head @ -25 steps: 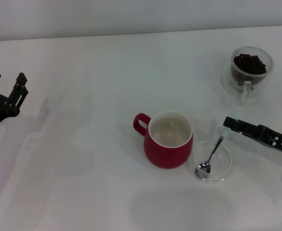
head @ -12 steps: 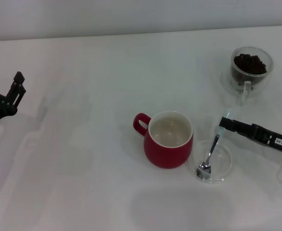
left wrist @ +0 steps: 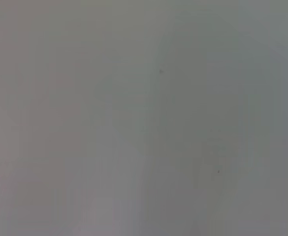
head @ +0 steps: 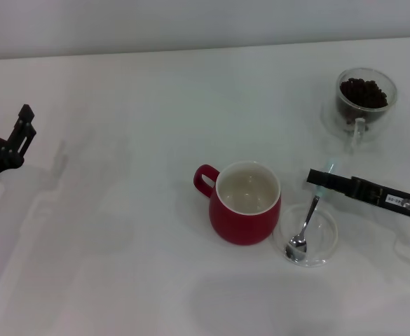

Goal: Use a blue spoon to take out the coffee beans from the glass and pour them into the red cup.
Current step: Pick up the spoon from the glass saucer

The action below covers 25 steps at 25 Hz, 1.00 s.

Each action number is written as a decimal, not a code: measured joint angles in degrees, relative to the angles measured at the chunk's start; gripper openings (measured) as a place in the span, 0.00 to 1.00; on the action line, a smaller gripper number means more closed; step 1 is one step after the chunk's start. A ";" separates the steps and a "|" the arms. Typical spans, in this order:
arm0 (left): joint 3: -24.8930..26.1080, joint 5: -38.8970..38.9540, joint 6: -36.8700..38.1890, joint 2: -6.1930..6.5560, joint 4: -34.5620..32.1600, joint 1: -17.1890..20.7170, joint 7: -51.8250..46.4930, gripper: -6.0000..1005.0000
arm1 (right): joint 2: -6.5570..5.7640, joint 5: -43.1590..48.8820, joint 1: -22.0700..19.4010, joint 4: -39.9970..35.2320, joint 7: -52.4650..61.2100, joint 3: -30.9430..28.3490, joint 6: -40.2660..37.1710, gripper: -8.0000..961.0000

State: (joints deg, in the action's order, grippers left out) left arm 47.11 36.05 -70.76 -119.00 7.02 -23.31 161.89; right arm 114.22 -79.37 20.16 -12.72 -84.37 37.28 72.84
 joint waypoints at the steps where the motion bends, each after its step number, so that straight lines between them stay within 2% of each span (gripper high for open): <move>1: 0.00 0.00 0.00 -0.01 0.01 0.00 0.00 0.64 | 0.00 0.09 0.22 0.02 0.02 0.10 -0.20 0.48; 16: 0.00 0.03 0.00 -0.18 0.17 0.00 0.00 0.64 | -1.04 0.23 0.59 -0.37 0.33 -0.30 -0.53 0.48; 21: -0.01 0.06 0.01 -0.23 0.33 -0.33 0.00 0.64 | -1.12 0.26 0.92 -0.42 0.41 -0.04 -0.62 0.41; 25: 0.00 0.07 0.02 -0.26 0.46 -0.41 0.00 0.64 | -1.28 0.41 1.27 -0.46 0.43 0.32 -0.62 0.41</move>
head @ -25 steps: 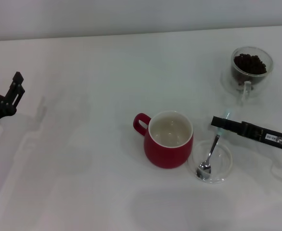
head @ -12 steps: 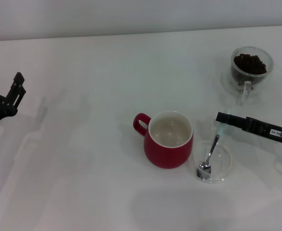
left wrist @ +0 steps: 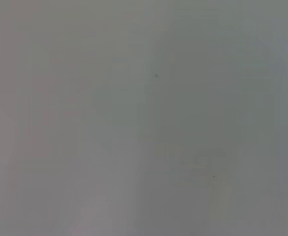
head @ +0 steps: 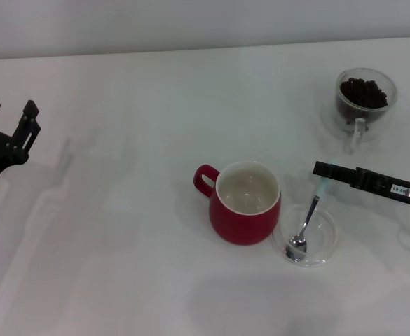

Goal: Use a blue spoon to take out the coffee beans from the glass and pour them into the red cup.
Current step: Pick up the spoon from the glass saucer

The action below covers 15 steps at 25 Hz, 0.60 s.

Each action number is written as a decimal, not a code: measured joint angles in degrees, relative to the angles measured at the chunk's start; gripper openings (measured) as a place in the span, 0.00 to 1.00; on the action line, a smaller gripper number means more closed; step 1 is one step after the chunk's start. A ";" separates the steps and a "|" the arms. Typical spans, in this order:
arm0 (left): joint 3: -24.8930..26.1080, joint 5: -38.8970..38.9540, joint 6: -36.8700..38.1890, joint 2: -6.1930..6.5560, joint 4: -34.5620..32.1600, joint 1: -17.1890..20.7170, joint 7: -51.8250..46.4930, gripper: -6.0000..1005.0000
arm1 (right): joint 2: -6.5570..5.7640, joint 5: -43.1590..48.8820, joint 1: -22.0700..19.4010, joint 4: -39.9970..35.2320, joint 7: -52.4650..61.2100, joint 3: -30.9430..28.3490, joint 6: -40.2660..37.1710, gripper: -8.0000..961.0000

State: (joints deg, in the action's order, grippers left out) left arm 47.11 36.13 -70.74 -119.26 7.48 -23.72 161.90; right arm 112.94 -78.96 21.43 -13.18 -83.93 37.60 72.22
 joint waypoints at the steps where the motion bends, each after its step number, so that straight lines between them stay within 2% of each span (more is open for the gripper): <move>1: 0.00 0.00 0.00 0.00 0.00 0.00 0.00 0.64 | -0.07 0.02 0.01 -0.02 0.00 0.08 0.00 0.41; 12: 0.00 0.15 0.13 -0.01 -0.02 0.04 0.00 0.64 | -0.63 0.78 0.21 -0.10 0.01 0.44 0.36 0.40; 15: 0.00 0.54 0.21 -0.01 -0.01 0.05 0.00 0.64 | -0.63 0.81 0.21 -0.10 0.00 0.46 0.38 0.27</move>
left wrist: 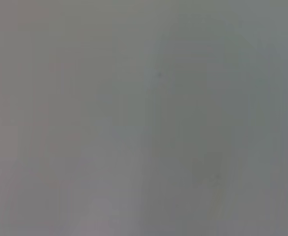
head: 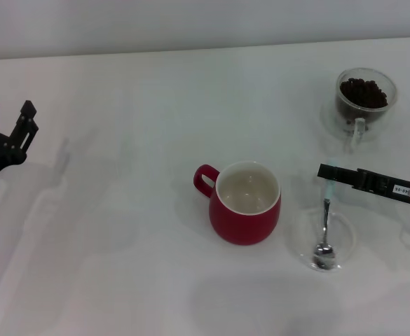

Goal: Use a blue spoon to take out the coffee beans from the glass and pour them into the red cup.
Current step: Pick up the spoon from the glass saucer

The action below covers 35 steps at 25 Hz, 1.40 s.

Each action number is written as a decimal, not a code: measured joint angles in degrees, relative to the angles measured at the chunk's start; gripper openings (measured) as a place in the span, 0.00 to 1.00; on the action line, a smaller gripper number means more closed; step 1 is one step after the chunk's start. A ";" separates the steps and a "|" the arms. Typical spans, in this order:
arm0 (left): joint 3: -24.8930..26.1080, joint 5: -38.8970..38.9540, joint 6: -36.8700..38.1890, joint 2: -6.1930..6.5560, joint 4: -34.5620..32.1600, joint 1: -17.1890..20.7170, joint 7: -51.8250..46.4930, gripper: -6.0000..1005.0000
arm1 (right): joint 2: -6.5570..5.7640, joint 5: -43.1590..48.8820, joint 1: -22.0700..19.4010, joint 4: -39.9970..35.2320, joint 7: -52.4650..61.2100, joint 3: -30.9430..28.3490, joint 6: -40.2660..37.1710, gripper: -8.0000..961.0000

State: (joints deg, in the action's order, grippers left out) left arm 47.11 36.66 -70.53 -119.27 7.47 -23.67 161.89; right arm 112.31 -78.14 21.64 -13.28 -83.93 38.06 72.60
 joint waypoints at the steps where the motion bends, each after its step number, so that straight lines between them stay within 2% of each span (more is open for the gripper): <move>1: 0.00 0.10 0.00 0.00 0.00 0.00 0.00 0.64 | 0.00 0.01 0.00 0.00 0.00 0.00 0.00 0.26; 16: 0.00 0.17 -0.05 -0.04 0.00 0.17 0.00 0.64 | -0.71 -0.37 -0.20 0.00 0.00 -0.68 2.71 0.18; 32: 0.00 0.16 -0.23 -0.18 0.09 0.38 0.00 0.64 | -1.47 2.06 -0.42 -2.42 -0.62 0.72 3.00 0.18; 35: -0.04 0.16 -0.23 -0.17 0.16 0.38 0.00 0.64 | -1.53 2.22 -0.32 -2.43 -0.45 0.76 3.10 0.21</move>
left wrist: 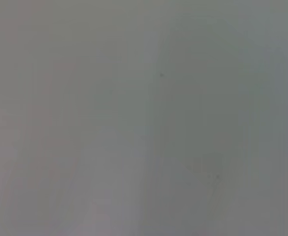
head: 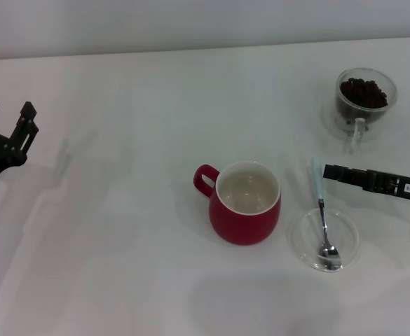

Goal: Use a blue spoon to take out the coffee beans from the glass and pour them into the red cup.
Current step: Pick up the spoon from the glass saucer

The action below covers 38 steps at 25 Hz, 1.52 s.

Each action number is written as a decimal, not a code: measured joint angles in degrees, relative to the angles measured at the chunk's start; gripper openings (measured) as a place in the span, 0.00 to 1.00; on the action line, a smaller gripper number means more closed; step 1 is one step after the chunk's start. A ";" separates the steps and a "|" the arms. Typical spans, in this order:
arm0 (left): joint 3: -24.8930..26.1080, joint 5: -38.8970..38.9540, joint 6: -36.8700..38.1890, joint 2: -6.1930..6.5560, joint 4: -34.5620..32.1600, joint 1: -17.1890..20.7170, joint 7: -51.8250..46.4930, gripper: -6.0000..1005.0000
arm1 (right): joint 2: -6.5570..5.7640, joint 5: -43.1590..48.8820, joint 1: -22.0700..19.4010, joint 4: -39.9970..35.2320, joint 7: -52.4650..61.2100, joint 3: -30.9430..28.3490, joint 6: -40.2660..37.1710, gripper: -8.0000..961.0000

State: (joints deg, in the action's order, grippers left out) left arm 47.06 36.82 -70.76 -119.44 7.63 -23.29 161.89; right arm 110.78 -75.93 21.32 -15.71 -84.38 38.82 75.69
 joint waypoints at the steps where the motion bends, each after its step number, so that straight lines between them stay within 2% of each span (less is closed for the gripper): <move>1: -0.02 0.00 0.00 0.00 0.05 0.00 0.00 0.64 | -0.03 0.03 0.03 -0.01 0.10 0.01 0.01 0.25; 6: -0.19 0.00 0.00 -0.05 0.61 0.06 0.00 0.64 | -0.23 0.31 0.32 0.01 0.36 0.51 0.35 0.43; 11: -0.22 -0.04 0.00 -0.08 0.72 0.09 0.00 0.64 | -0.29 1.87 1.29 0.10 0.43 0.99 1.09 0.66; 19: -0.22 -0.21 0.01 -0.09 0.90 0.09 0.00 0.64 | 0.41 2.79 2.94 0.11 0.45 3.72 0.64 0.65; 33: -0.12 -0.02 0.01 -0.09 0.90 0.53 0.00 0.64 | 0.40 2.90 3.54 -0.01 0.34 3.29 -0.84 0.64; 38: -0.05 0.00 0.01 -0.09 0.90 0.53 0.00 0.64 | 0.56 3.68 4.23 -0.02 0.05 3.53 -1.07 0.50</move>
State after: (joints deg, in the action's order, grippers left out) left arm 47.02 36.83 -70.75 -119.53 8.53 -22.76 161.90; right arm 111.33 -72.25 25.55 -15.74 -84.33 42.35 74.62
